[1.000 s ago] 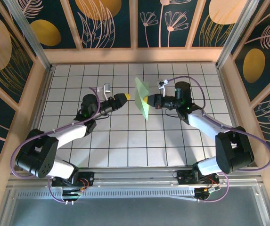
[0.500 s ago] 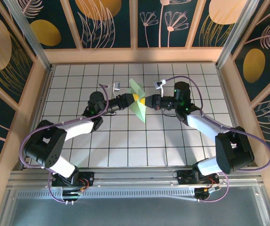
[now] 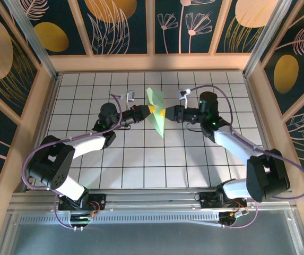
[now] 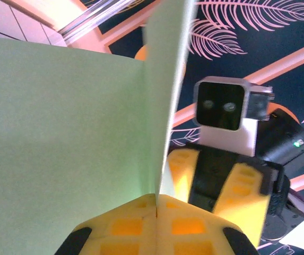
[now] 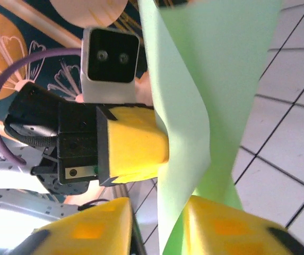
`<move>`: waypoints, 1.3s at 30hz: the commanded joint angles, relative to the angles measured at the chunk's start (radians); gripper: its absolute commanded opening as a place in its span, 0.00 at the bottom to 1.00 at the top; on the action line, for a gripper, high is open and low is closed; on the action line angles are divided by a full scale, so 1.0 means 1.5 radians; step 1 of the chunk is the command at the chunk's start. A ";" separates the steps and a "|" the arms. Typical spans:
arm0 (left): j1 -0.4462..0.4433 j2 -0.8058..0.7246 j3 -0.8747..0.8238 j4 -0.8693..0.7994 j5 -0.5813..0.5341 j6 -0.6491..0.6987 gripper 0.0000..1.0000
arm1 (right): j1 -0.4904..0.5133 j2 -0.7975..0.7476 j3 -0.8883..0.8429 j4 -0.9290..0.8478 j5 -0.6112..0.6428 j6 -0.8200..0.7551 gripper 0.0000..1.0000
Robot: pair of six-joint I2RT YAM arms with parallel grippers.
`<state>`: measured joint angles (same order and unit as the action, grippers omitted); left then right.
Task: Fold a paper plane with a square sheet of paper (fold left side to right side)
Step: Turn over the paper at the center of the table.
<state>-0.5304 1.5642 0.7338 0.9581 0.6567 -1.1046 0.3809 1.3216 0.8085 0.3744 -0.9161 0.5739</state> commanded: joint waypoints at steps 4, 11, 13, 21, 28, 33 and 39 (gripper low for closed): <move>-0.007 -0.012 0.030 0.080 -0.015 -0.003 0.00 | -0.058 -0.126 -0.051 -0.079 0.070 -0.054 0.59; -0.024 0.008 0.061 0.084 -0.013 -0.007 0.00 | -0.045 -0.165 -0.140 -0.005 0.025 0.014 0.86; -0.028 0.014 0.066 0.084 -0.012 -0.008 0.00 | -0.026 -0.157 -0.149 0.027 0.015 0.026 0.89; -0.043 0.038 0.089 0.080 0.004 -0.020 0.00 | 0.002 -0.088 -0.111 0.140 -0.004 0.067 0.75; -0.045 0.046 0.091 0.080 0.007 -0.029 0.01 | 0.000 -0.058 -0.067 0.139 0.006 0.053 0.38; -0.044 0.036 0.088 0.050 -0.007 -0.004 0.12 | 0.000 -0.064 -0.052 0.082 0.031 0.023 0.13; -0.043 -0.015 0.094 -0.092 -0.063 0.095 0.36 | -0.001 -0.089 -0.018 -0.035 0.091 -0.043 0.00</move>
<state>-0.5922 1.6062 0.8448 0.9241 0.6125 -1.0618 0.3771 1.2255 0.7303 0.4236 -0.8398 0.5858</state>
